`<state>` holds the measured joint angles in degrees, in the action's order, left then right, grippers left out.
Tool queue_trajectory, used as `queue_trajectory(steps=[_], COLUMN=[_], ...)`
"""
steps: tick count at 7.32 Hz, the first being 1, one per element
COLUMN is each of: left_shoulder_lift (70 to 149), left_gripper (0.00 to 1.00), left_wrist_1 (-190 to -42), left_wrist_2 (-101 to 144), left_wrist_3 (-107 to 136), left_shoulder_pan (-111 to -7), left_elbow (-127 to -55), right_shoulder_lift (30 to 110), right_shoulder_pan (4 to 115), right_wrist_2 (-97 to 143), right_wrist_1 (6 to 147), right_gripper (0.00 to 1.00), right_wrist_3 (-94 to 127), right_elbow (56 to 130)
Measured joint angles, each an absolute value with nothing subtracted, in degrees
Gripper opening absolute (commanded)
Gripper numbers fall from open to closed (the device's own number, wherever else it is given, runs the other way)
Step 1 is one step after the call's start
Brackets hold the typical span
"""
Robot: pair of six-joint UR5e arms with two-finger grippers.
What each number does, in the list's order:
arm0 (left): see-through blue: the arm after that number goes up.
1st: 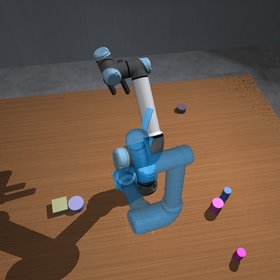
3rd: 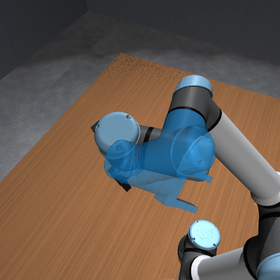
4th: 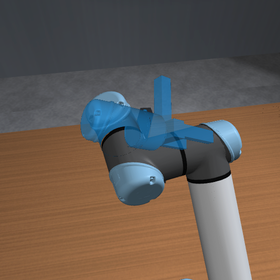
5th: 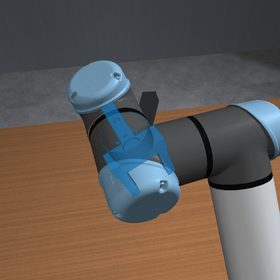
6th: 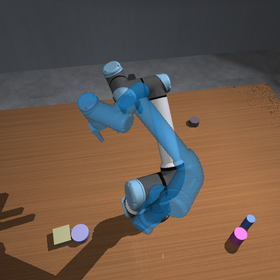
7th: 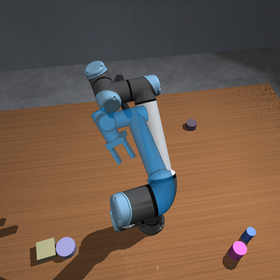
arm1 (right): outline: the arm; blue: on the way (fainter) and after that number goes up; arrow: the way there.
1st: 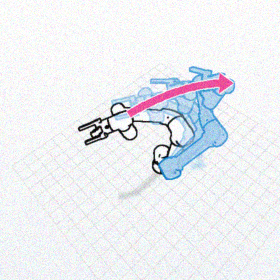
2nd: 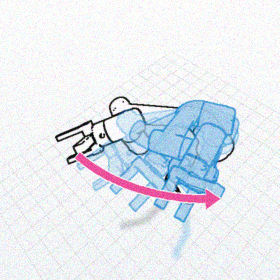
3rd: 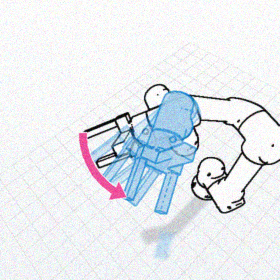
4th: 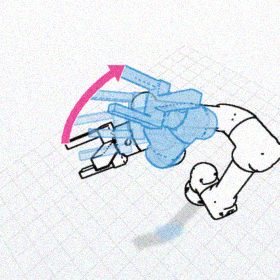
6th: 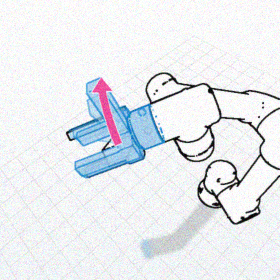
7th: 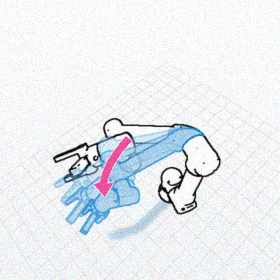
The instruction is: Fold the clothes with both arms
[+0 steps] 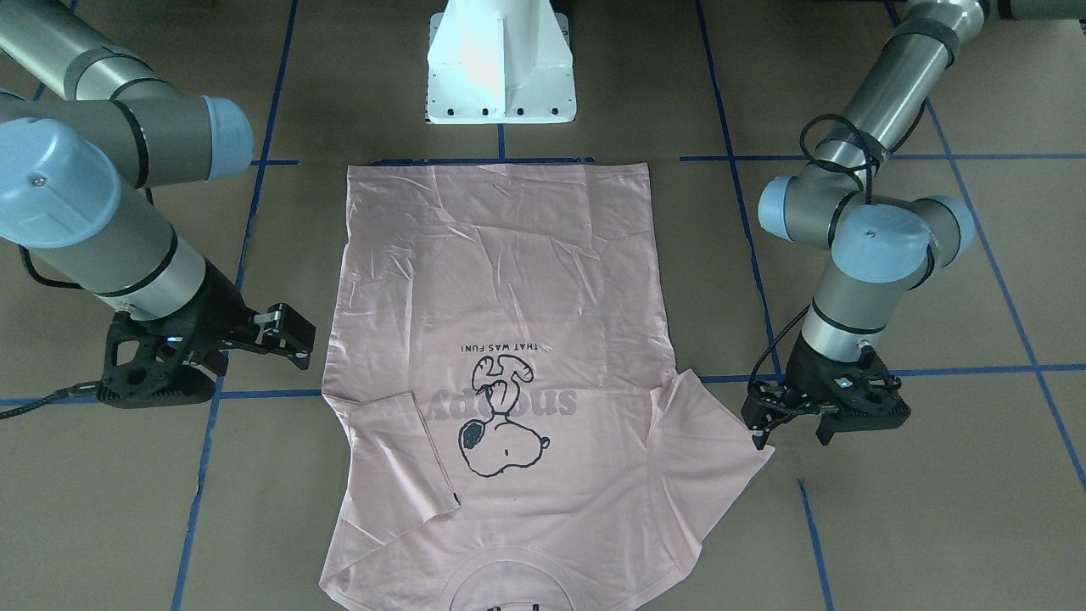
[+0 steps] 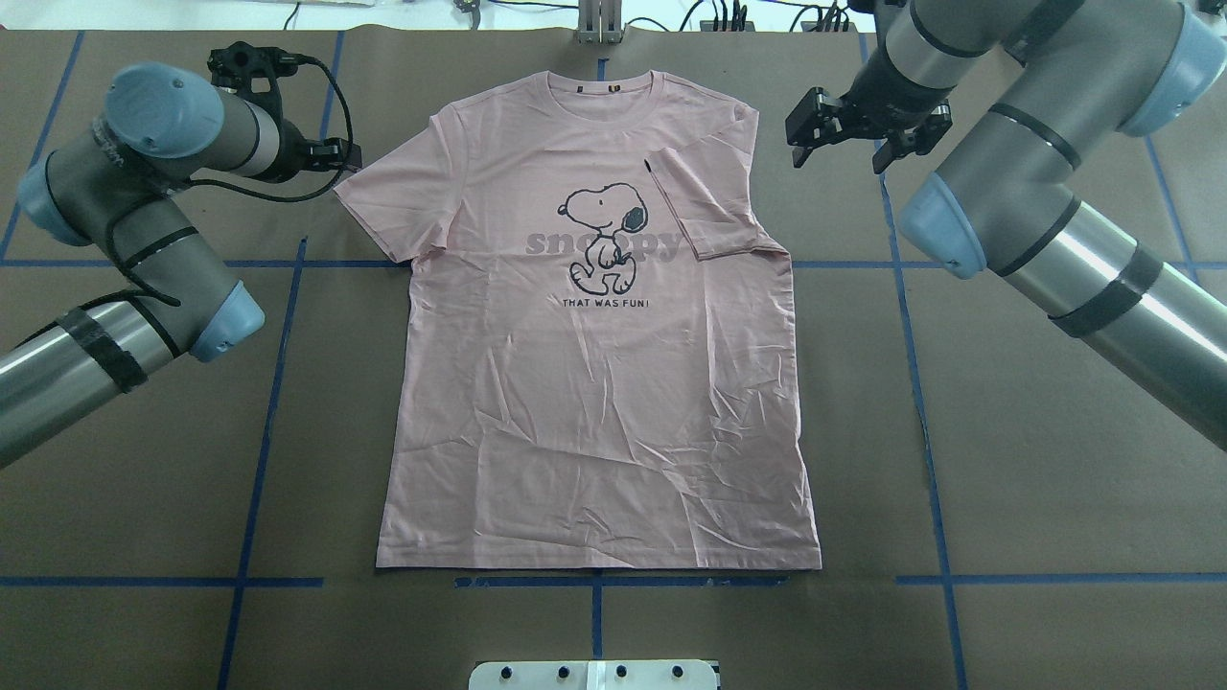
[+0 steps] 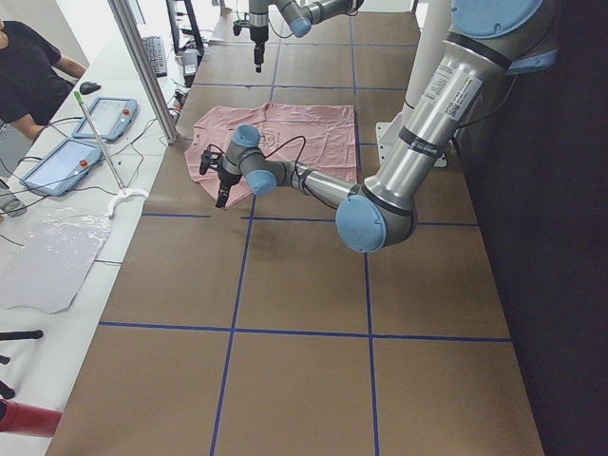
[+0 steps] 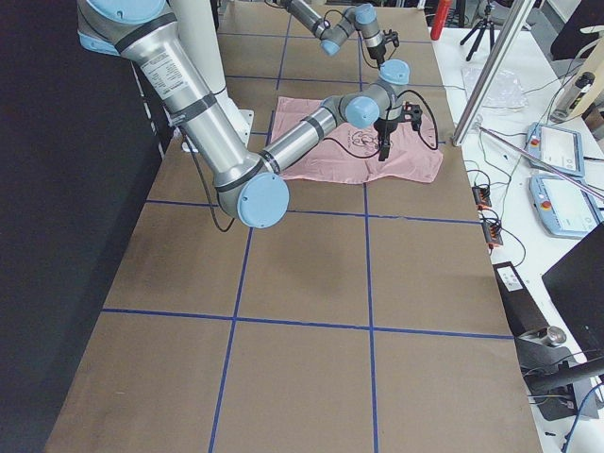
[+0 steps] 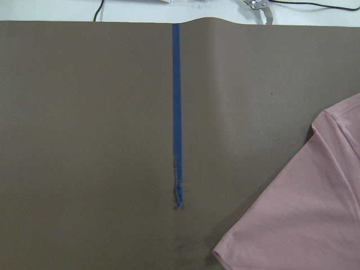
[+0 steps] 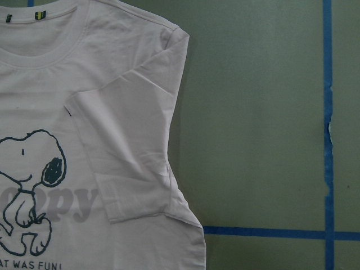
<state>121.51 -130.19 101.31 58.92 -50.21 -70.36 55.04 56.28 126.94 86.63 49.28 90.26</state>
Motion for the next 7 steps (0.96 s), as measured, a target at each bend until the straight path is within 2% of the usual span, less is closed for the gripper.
queue_trajectory(steps=[7], left_shoulder_lift=[123.83], left_gripper=[0.72], left_wrist_1=[-132.63], left_wrist_2=[100.70], left_wrist_3=[58.93], left_shoulder_pan=[-47.49], left_elbow=[-65.12], right_shoulder_lift=[56.07], right_shoulder_pan=[57.05], right_wrist_2=[127.30], right_wrist_1=[86.66], right_gripper=[1.00], right_wrist_3=[48.05], right_elbow=[90.50])
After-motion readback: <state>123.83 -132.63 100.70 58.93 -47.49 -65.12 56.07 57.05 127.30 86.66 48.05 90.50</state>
